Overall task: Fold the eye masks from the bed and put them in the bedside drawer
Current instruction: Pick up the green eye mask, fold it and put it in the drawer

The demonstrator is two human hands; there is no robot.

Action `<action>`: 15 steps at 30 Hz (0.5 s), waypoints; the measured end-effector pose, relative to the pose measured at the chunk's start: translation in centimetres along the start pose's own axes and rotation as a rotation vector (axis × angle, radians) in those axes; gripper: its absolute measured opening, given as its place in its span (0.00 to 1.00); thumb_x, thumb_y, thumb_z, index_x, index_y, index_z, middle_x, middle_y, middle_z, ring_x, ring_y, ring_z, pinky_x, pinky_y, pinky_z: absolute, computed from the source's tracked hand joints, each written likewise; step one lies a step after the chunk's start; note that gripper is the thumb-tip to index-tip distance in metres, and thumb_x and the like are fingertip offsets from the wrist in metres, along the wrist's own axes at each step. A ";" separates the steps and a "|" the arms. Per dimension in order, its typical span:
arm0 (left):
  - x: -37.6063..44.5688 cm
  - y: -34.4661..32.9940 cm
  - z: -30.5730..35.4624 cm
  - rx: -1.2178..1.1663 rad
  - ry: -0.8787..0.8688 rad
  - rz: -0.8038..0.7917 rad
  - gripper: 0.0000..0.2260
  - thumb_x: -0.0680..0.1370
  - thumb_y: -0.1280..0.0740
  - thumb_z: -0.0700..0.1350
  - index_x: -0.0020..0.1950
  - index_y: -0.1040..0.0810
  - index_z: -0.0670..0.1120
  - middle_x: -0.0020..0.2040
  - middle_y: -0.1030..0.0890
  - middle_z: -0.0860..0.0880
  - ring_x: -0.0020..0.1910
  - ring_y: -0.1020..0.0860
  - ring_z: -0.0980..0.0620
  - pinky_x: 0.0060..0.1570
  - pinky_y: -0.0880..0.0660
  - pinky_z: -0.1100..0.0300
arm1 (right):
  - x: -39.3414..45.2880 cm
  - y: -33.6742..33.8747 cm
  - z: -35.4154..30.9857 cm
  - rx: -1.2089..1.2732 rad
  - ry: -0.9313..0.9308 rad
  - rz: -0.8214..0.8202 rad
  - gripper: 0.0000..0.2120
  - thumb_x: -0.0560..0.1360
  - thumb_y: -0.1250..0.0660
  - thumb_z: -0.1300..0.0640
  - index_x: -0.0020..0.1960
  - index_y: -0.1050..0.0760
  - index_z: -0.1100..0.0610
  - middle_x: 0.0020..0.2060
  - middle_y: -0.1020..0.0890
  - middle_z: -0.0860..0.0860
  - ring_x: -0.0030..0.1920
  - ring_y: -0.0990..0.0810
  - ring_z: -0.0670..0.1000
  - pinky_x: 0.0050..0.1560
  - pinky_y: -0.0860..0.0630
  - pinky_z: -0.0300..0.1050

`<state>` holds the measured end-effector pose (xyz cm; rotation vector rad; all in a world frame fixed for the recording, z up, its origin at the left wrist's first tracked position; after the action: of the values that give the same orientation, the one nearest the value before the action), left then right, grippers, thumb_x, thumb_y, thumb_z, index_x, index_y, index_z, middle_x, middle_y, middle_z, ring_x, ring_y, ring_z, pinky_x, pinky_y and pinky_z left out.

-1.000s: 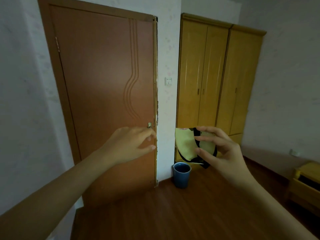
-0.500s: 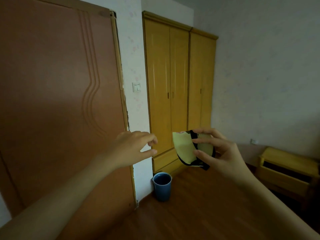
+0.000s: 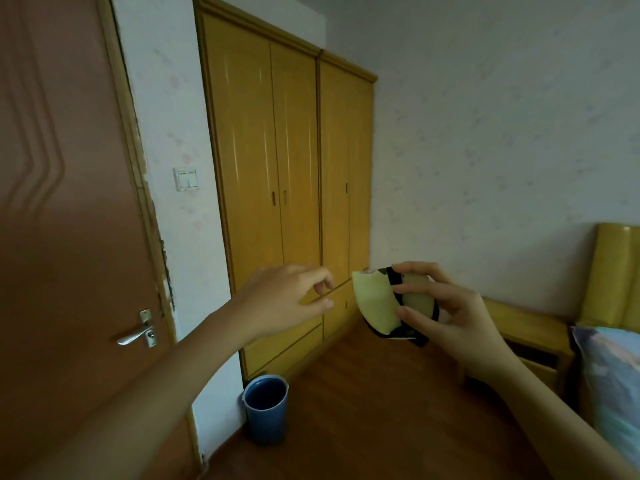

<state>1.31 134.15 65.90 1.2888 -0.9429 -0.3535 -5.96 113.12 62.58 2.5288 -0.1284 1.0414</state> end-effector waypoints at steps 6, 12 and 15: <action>12.7 -5.3 0.4 -0.063 -0.031 0.015 0.13 0.78 0.41 0.59 0.61 0.29 0.58 0.54 0.25 0.62 0.50 0.24 0.60 0.46 0.24 0.56 | 5.2 7.5 8.3 -0.109 -0.033 0.033 0.11 0.71 0.29 0.58 0.53 0.18 0.56 0.60 0.24 0.43 0.65 0.27 0.45 0.52 0.19 0.43; 22.7 -12.7 0.9 -0.129 -0.091 -0.020 0.12 0.78 0.42 0.60 0.59 0.29 0.59 0.52 0.25 0.64 0.49 0.26 0.63 0.40 0.28 0.66 | 7.0 14.2 16.1 -0.223 -0.078 0.080 0.10 0.71 0.29 0.56 0.52 0.18 0.54 0.60 0.24 0.43 0.64 0.27 0.45 0.48 0.20 0.37; 27.8 -16.5 0.5 -0.150 -0.130 -0.044 0.12 0.78 0.42 0.61 0.59 0.30 0.61 0.51 0.26 0.66 0.50 0.27 0.65 0.36 0.35 0.72 | 8.1 17.0 20.2 -0.328 -0.086 0.086 0.10 0.71 0.29 0.51 0.52 0.19 0.51 0.61 0.25 0.42 0.66 0.27 0.47 0.50 0.20 0.40</action>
<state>21.95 109.60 61.68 1.1612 -0.9794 -0.5385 9.15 90.09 60.75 2.2844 -0.4014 0.8624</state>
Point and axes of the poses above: each hand's wrist, its own x-axis towards the middle knuckle, its own y-axis out of the back of the hand, z = x × y, the point moved 5 cm from there along x, towards the middle knuckle
